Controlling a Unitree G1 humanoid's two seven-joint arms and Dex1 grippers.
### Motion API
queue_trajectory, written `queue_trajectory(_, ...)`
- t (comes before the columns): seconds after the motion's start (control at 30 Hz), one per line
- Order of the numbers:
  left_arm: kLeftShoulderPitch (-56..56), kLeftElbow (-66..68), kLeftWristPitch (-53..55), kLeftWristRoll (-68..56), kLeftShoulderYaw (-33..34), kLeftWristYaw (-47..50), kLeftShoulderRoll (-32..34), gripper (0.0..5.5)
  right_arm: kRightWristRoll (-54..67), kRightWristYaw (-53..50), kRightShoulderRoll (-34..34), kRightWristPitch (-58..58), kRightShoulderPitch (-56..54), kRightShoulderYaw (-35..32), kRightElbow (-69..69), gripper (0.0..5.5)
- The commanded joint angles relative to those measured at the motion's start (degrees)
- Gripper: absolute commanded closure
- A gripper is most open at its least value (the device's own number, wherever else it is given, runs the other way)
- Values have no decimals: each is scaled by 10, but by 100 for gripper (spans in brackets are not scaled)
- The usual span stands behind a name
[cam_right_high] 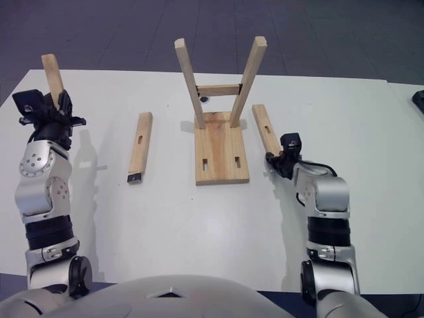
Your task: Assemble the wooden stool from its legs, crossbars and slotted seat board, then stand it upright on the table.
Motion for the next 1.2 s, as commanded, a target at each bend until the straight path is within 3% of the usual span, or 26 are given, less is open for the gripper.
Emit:
queue_trajectory(0.03,18,-28,17,3,2,7,-6,420,30,16,-8,92,52,-23,-60,344)
queue_trajectory(0.2,37,-49,24,3,2,13,-14,420,58,53,-44,132,39,-32,-109,344)
queue_trajectory(0.23,38,-50,25,4,1,15,-15,420,61,61,-54,133,33,-29,-115,308)
queue_trajectory(0.53,42,-61,17,12,-3,22,-25,420,62,103,-123,114,-31,13,-125,162)
queue_trajectory(0.6,41,-71,11,15,-6,17,-22,420,79,122,-127,95,-55,-10,-135,127)
queue_trajectory(0.73,23,-117,-18,1,-35,-33,-5,420,210,173,-79,67,-145,-147,-159,61)
queue_trajectory(0.87,-13,-175,-25,-11,-97,-108,15,420,335,174,-54,67,-267,-210,-153,10)
queue_trajectory(1.0,-48,-213,-28,11,-178,-152,25,420,401,148,-9,61,-371,-196,-84,10)
queue_trajectory(1.2,-70,-234,-33,34,-252,-178,16,420,419,110,53,31,-393,-144,-32,10)
